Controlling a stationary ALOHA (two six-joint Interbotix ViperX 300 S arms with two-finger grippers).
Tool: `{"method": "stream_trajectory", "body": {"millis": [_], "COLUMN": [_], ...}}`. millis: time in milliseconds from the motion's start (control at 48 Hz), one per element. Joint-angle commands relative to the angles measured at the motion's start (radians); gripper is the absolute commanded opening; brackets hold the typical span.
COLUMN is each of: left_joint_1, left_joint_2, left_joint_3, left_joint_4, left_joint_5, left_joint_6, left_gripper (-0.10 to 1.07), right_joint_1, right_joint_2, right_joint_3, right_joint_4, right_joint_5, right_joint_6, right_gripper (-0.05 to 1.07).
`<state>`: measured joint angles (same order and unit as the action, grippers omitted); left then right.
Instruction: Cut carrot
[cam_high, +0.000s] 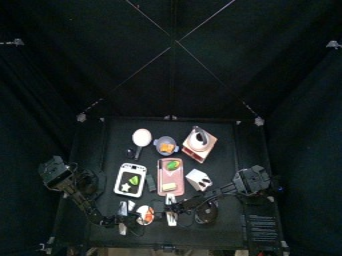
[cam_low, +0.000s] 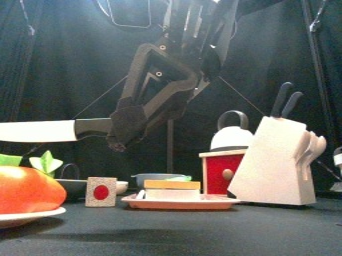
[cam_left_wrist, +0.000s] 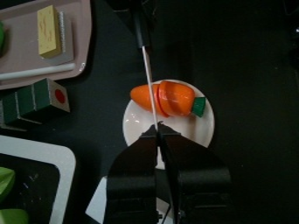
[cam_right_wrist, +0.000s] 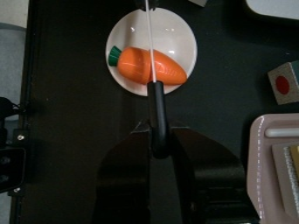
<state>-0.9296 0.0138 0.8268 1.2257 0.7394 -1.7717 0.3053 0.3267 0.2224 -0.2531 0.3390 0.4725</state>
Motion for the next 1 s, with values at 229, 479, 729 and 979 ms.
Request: {"method": "stream_trajectory", "body": {"millis": [229,479,729,979], "left_joint_1": [-0.014,-0.005,-0.005,0.003], "left_joint_2": [0.025,0.038,0.041,0.052], "left_joint_3": [-0.029,-0.029,-0.021,-0.02], "left_joint_4": [-0.023,-0.035,-0.046,-0.048], "left_joint_5": [-0.008,-0.011,-0.031,-0.041], "left_joint_6": [-0.002,-0.002,-0.002,-0.002], "left_gripper": [0.38,0.38,0.38,0.38], "right_joint_1": [0.014,0.018,0.017,0.017], "right_joint_2": [0.017,0.04,0.044,0.061], "right_joint_3": [-0.051,-0.066,-0.057,-0.052], "right_joint_4": [0.003,0.003,0.035,0.051], "right_joint_5": [0.052,0.08,0.08,0.084], "right_joint_6": [0.0,0.002,-0.002,-0.003], "right_gripper": [0.48,0.48,0.47,0.47]}}
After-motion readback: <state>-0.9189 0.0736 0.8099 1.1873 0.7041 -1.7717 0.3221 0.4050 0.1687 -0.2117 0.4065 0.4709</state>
